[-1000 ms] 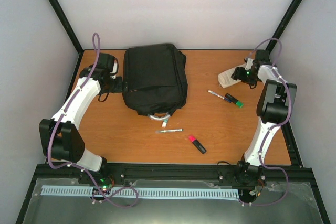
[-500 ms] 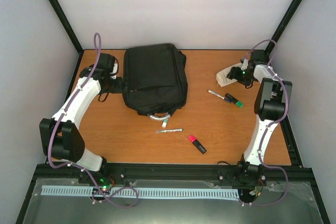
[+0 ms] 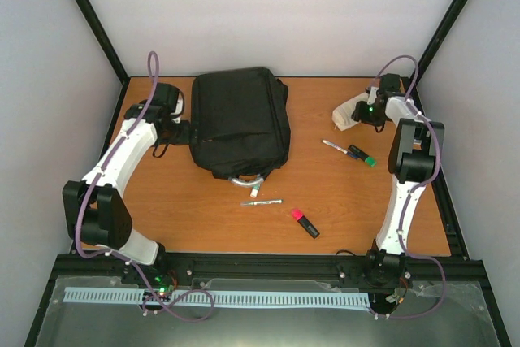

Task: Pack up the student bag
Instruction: Pick up the stationery from the center of the board.

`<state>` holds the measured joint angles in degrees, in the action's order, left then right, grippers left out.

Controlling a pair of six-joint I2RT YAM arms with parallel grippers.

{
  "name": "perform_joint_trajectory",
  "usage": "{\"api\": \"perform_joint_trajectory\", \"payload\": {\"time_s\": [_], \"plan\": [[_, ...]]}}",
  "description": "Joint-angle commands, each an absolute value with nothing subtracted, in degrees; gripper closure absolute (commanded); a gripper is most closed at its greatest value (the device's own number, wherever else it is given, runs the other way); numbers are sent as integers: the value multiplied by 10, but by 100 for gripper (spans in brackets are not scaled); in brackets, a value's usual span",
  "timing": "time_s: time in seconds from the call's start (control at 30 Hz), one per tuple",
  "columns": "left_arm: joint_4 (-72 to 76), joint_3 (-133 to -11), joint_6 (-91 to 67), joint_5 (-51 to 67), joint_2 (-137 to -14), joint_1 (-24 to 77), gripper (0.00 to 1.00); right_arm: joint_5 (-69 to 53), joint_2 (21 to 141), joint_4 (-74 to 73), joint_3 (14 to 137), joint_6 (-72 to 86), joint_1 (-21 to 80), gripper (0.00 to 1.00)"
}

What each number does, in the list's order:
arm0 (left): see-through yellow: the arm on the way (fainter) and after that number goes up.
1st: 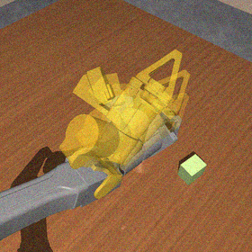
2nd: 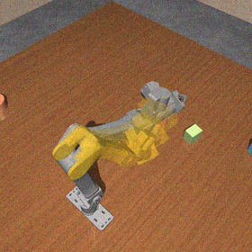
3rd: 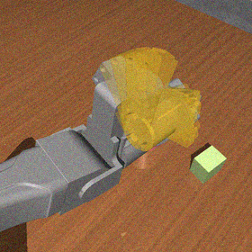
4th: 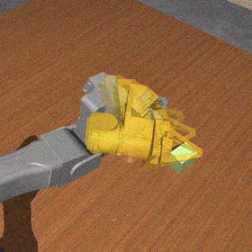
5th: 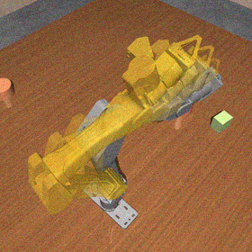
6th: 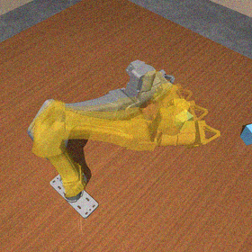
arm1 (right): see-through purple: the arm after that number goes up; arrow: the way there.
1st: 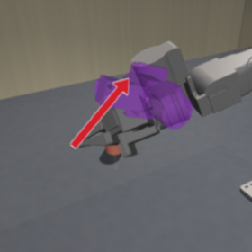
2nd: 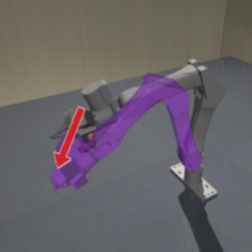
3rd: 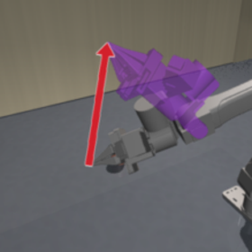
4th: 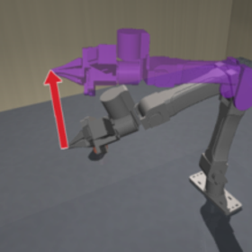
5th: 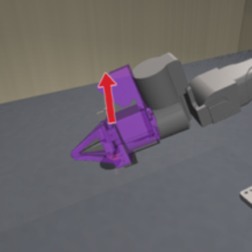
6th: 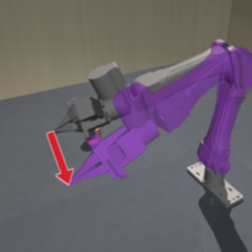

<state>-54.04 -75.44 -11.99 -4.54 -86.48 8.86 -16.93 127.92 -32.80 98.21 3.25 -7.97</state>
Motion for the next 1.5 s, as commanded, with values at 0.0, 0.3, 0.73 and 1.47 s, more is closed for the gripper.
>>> {"api": "perform_joint_trajectory", "payload": {"time_s": [0.0,0.3,0.73,1.47], "plan": [[-548,-765,-114,-46,-875,84,0,-109,1308,-360,982,-16,-73,53],[-545,-775,-130,-27,-866,84,0,-27,1263,-380,982,-82,-85,51],[-531,-756,-136,-12,-834,84,0,-105,1181,-391,999,-79,-61,18],[-532,-749,-125,-27,-842,84,0,65,1328,-328,1122,-167,29,1]]}}
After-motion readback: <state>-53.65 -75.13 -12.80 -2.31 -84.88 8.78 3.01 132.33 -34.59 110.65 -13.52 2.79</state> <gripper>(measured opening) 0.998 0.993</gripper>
